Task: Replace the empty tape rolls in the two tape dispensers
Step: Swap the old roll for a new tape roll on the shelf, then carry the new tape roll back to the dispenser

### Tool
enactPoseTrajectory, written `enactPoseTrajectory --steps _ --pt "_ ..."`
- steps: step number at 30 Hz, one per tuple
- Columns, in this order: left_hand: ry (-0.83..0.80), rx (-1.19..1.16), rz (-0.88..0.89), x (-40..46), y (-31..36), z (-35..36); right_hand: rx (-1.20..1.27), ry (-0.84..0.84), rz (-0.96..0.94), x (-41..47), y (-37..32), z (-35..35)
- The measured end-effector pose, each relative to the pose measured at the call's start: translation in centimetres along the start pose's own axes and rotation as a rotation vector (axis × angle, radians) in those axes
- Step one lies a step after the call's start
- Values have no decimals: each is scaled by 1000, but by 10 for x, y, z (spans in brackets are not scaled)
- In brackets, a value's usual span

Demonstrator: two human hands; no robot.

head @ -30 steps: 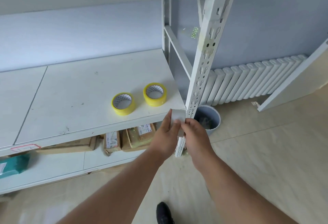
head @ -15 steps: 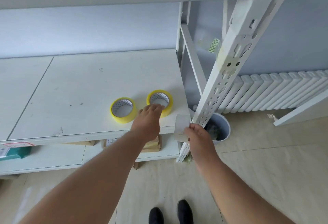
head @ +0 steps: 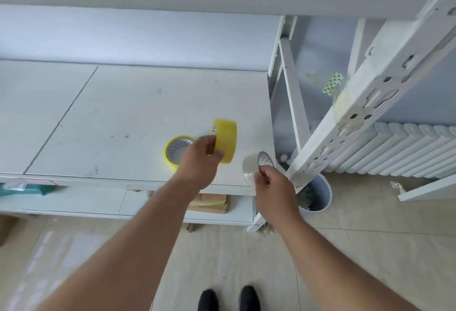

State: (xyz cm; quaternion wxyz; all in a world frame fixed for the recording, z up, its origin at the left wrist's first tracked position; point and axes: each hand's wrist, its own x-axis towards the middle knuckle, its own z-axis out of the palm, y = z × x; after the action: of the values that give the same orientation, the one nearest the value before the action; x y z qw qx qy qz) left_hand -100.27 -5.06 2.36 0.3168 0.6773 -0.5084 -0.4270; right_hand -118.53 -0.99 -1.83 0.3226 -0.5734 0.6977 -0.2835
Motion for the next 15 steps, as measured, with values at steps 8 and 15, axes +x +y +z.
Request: enactPoseTrajectory --steps 8,15 --pt "64 -327 -68 -39 -25 -18 -597 -72 -248 45 -25 29" --pt "99 -362 -111 -53 -29 -23 -575 -210 -194 46 -11 37"
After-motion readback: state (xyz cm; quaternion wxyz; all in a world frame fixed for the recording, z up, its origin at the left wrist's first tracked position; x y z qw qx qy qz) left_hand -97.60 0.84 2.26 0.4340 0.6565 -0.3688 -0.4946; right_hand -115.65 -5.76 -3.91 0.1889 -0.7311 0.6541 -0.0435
